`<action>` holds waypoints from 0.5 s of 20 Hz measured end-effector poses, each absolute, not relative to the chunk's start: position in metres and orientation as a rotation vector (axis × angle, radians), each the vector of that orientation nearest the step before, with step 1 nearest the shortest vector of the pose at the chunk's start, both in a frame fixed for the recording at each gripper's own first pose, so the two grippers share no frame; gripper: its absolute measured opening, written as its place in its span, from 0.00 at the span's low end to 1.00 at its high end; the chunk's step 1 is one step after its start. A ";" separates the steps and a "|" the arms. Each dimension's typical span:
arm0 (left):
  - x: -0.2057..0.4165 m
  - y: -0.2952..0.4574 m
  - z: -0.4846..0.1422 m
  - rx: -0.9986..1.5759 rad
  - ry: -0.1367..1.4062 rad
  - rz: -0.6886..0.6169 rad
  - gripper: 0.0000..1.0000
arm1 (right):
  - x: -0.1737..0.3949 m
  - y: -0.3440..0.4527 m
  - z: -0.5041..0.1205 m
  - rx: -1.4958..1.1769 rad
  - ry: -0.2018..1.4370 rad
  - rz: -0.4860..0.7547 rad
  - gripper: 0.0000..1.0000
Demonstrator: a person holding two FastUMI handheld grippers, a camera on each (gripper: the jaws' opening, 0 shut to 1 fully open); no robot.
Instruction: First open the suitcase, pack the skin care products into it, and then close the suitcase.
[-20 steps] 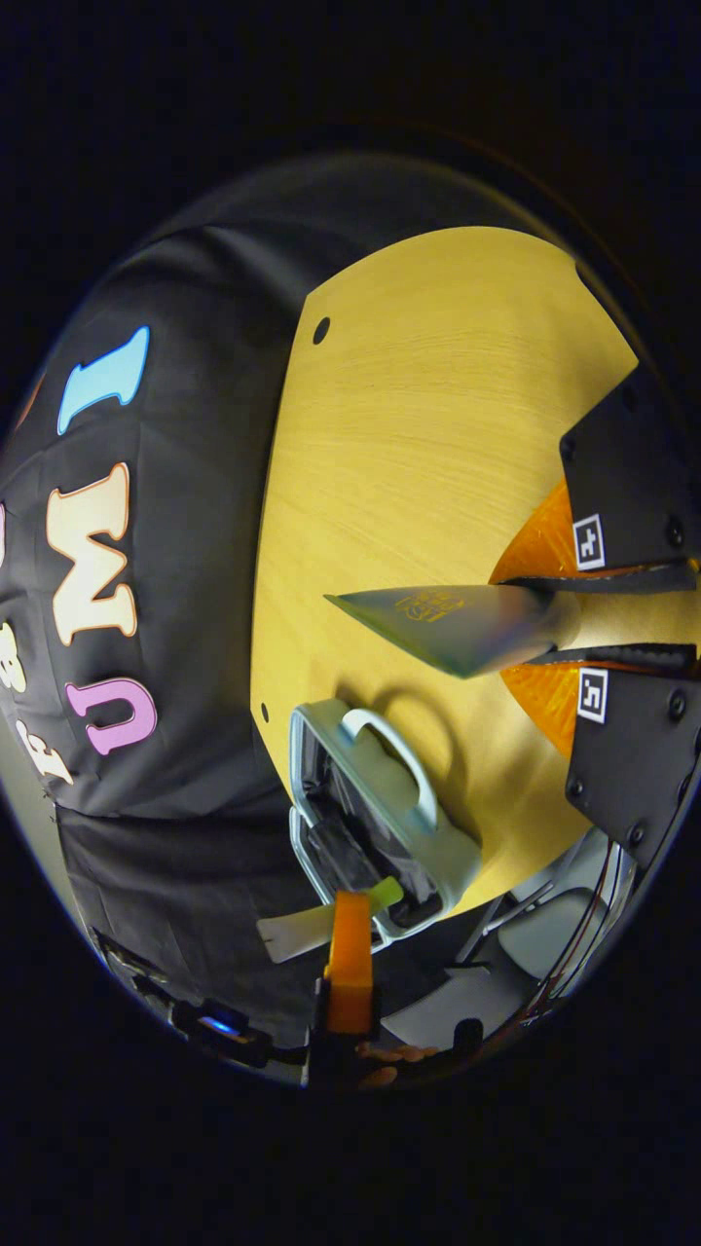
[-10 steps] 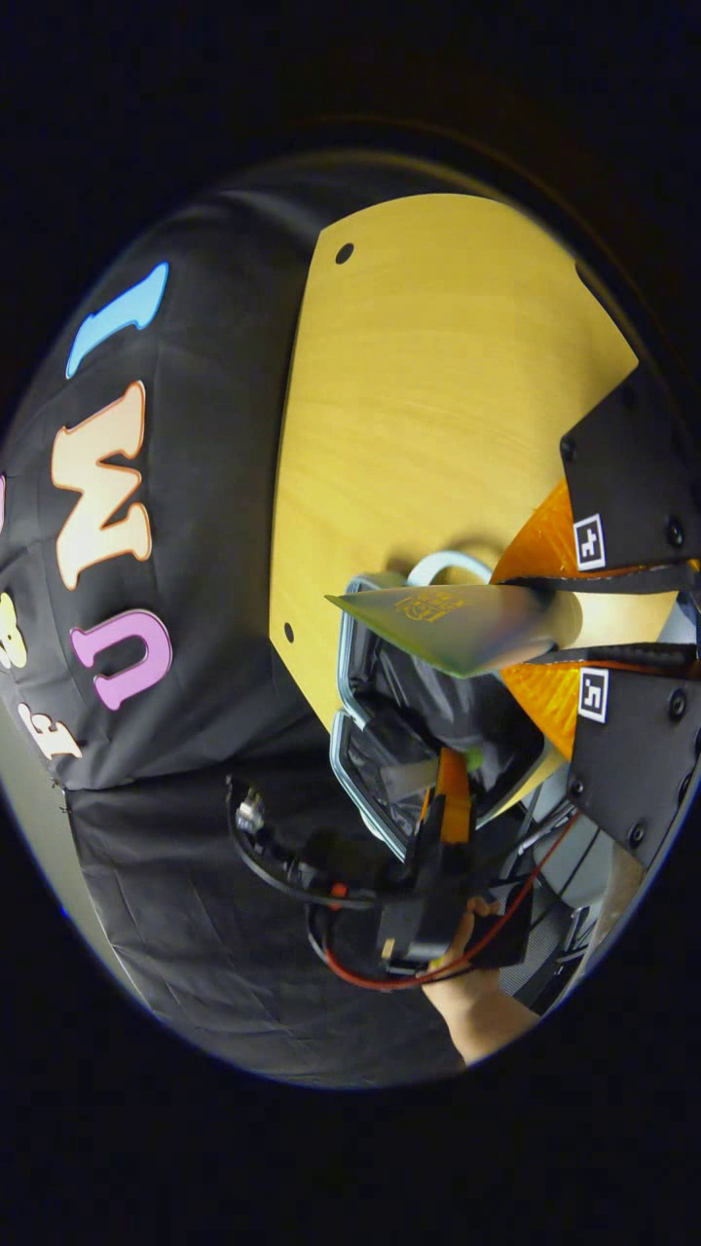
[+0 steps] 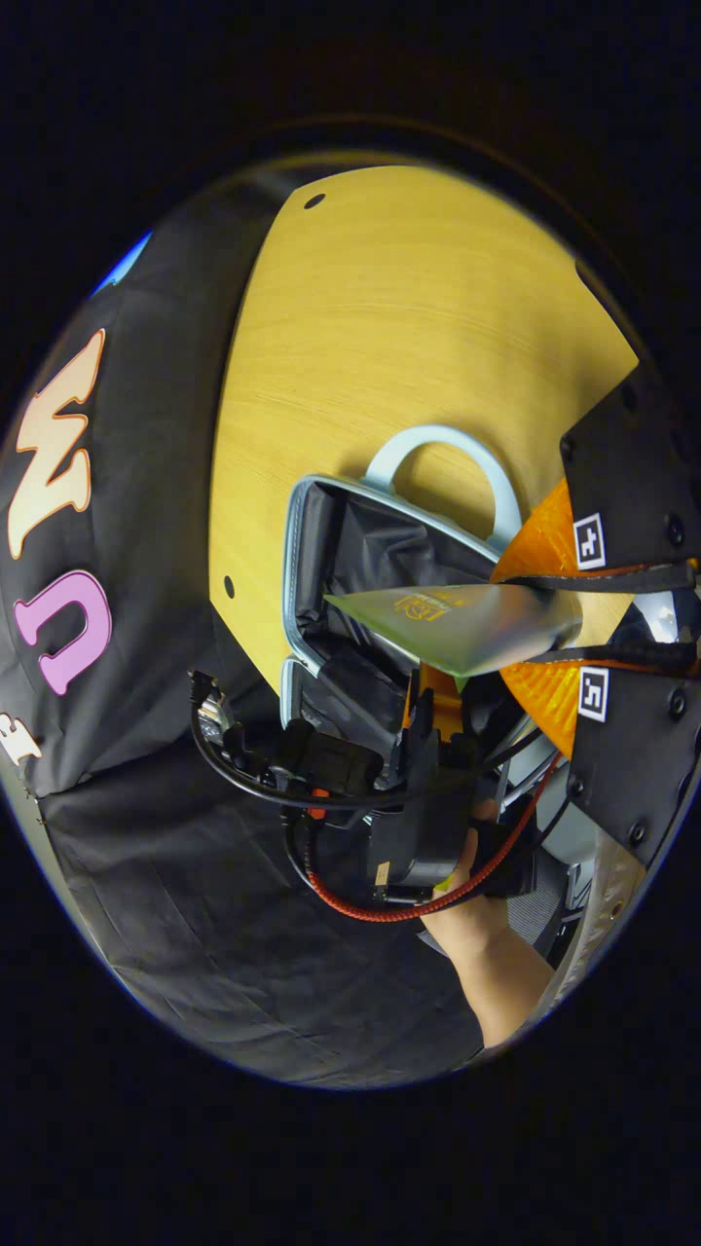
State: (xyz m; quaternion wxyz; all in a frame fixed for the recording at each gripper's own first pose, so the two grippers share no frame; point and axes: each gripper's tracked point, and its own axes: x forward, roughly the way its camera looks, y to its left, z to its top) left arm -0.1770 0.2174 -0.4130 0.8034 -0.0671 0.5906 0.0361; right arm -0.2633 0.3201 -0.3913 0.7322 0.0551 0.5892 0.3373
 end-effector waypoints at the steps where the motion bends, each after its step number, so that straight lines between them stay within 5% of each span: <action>1: -0.173 0.215 -0.408 -0.165 1.249 0.059 0.30 | -0.262 0.326 -0.395 0.123 1.298 0.734 0.22; 4: -0.146 0.223 -0.376 -0.202 1.130 0.009 0.57 | -0.266 0.339 -0.414 0.114 1.355 0.697 0.22; 10: -0.113 0.299 -0.324 -0.219 0.986 0.041 0.58 | -0.277 0.333 -0.445 0.098 1.475 0.570 0.23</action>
